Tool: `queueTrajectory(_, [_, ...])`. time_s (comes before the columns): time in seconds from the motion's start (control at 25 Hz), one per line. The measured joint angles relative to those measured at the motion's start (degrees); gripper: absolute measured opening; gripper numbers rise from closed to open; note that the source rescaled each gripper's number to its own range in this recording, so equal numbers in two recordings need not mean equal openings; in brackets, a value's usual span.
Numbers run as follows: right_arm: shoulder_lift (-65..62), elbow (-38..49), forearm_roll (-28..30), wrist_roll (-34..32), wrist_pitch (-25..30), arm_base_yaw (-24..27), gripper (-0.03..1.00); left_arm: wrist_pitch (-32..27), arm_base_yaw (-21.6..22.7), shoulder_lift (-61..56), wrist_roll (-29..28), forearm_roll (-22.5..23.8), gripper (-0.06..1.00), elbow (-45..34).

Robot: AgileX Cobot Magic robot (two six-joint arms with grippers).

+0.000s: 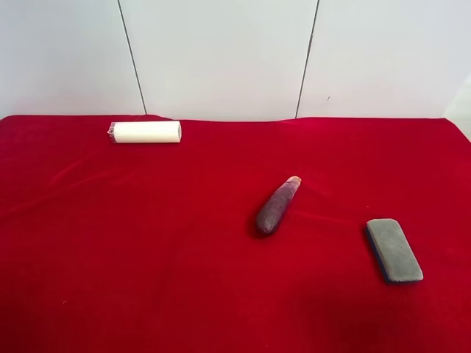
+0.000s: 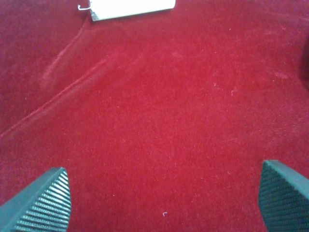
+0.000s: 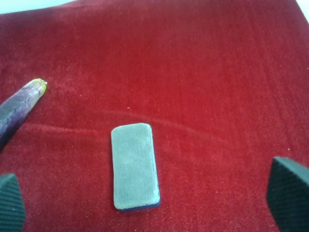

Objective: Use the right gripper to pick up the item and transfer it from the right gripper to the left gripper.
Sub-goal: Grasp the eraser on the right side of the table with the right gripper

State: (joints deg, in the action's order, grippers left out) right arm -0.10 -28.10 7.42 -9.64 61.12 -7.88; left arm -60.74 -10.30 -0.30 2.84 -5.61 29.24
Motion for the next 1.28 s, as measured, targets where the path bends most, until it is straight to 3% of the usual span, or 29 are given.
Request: queueTrajectory(1.28, [0.0,0.0,-0.1,0.0,0.0,0.0,1.0,0.0,0.0,0.0,0.0,0.0,0.69,0.0])
